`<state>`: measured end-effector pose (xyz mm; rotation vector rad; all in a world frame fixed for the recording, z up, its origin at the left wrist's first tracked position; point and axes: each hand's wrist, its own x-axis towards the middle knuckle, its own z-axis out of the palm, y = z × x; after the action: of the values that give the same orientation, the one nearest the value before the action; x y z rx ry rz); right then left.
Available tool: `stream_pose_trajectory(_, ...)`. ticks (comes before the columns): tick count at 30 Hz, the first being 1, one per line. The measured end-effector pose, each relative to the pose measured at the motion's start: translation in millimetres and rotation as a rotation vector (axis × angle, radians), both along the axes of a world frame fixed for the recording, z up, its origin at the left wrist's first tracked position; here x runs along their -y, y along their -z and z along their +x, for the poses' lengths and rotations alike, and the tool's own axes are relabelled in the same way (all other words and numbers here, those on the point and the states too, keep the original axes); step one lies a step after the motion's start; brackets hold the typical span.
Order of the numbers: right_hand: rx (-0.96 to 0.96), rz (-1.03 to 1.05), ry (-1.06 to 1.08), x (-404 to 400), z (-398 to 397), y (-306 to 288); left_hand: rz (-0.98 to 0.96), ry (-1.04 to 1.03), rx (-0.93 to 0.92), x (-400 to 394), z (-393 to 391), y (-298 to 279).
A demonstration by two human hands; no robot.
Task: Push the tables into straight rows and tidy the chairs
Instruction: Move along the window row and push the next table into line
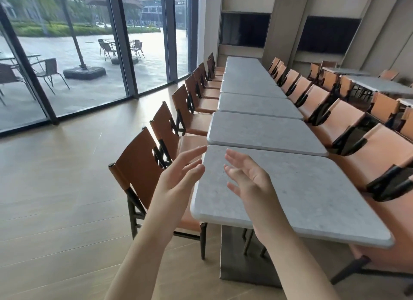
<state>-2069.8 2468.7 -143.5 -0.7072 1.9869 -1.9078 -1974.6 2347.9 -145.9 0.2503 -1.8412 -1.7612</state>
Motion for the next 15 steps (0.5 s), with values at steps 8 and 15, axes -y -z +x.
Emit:
stream_pose_trajectory(8, 0.029, -0.059, 0.045, 121, 20, -9, -0.060, -0.055, 0.085, 125, 24, 1)
stream_pose_trajectory(15, 0.058, -0.124, 0.131, 195, 19, -18, -0.090, -0.003, 0.087, 213, 14, -8)
